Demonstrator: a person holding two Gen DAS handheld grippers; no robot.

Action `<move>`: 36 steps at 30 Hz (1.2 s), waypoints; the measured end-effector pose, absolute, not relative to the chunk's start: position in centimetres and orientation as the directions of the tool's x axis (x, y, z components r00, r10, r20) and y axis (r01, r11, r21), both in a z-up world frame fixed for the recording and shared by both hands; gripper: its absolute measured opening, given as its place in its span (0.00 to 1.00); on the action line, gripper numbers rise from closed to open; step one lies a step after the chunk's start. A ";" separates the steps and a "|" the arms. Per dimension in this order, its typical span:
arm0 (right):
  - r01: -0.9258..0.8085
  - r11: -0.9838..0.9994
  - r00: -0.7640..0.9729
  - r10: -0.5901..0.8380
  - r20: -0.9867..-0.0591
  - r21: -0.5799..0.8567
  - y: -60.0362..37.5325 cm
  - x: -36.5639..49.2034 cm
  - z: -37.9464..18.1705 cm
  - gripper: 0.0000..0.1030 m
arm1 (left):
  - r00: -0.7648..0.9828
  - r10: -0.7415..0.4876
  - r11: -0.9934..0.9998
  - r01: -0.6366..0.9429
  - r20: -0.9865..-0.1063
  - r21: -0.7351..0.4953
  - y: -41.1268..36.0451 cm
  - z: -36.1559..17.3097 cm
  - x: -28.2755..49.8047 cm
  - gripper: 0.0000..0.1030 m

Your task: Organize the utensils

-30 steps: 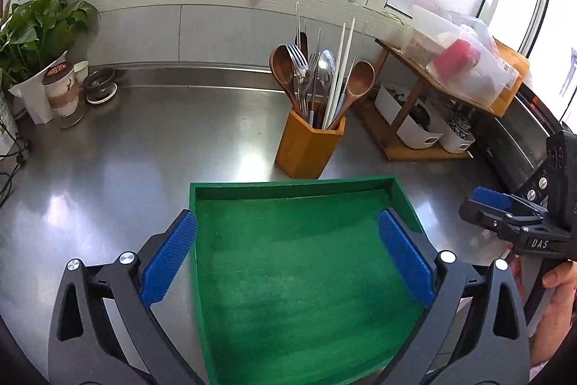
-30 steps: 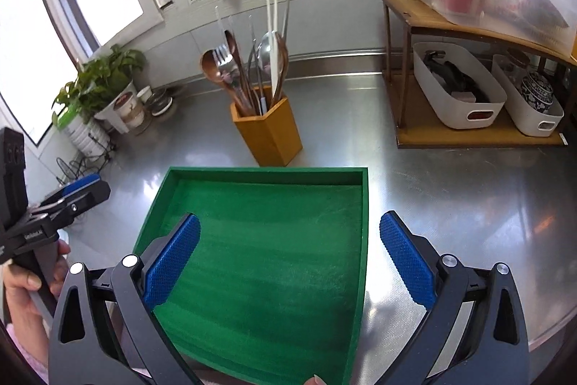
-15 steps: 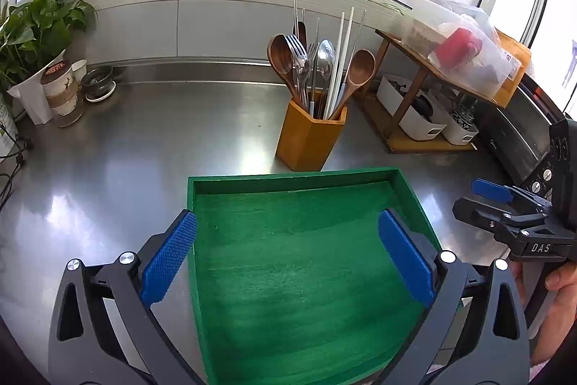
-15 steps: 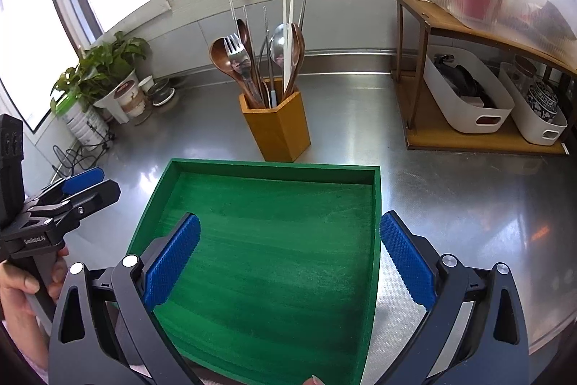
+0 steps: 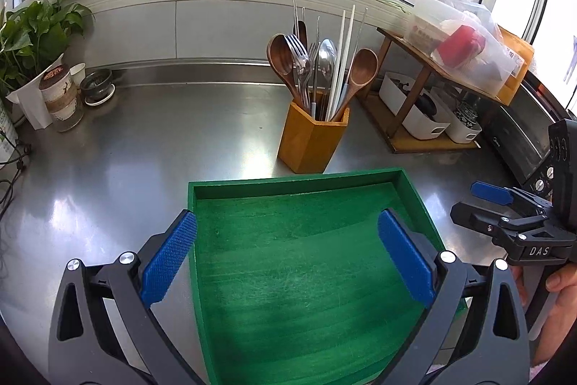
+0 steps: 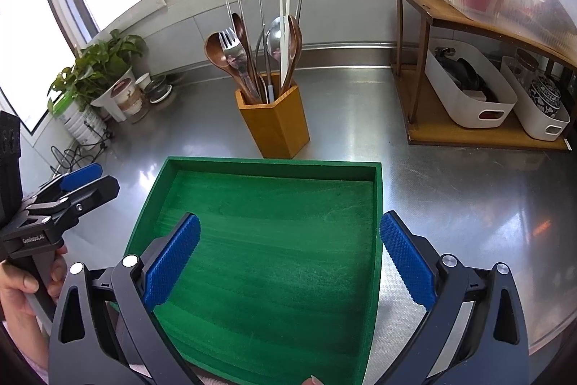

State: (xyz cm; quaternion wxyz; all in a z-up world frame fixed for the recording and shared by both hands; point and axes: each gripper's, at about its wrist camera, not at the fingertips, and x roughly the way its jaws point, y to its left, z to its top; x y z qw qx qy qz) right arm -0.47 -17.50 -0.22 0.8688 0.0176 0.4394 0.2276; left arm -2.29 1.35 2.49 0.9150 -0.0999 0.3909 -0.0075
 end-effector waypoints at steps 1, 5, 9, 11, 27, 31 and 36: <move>-0.380 0.896 0.509 0.411 -0.756 0.231 -17.5 -0.4 -0.2 0.97 | 0.694 -0.091 0.980 -0.066 -0.714 -0.189 1.3 2.5 -2.3 0.92; -0.379 0.896 0.510 0.410 -0.756 0.231 -17.5 -0.4 -0.2 0.97 | 0.693 -0.090 0.981 -0.064 -0.715 -0.185 1.3 2.5 -2.3 0.92; -0.374 0.898 0.507 0.408 -0.759 0.232 -17.5 -0.4 -0.3 0.97 | 0.691 -0.088 0.981 -0.065 -0.717 -0.183 1.3 2.5 -2.2 0.92; -0.373 0.898 0.503 0.408 -0.762 0.234 -17.5 -0.4 -0.4 0.97 | 0.690 -0.085 0.981 -0.066 -0.719 -0.180 1.3 2.5 -2.2 0.92; -0.367 0.899 0.499 0.407 -0.766 0.239 -17.5 -0.3 -0.3 0.97 | 0.685 -0.072 0.984 -0.071 -0.725 -0.165 1.2 2.4 -2.1 0.92; -0.368 0.898 0.499 0.408 -0.764 0.239 -17.5 -0.3 -0.3 0.97 | 0.685 -0.073 0.984 -0.070 -0.725 -0.164 1.2 2.4 -2.0 0.92; -0.365 0.898 0.496 0.411 -0.765 0.246 -17.5 -0.3 -0.4 0.97 | 0.683 -0.071 0.985 -0.069 -0.727 -0.160 1.1 2.3 -1.9 0.92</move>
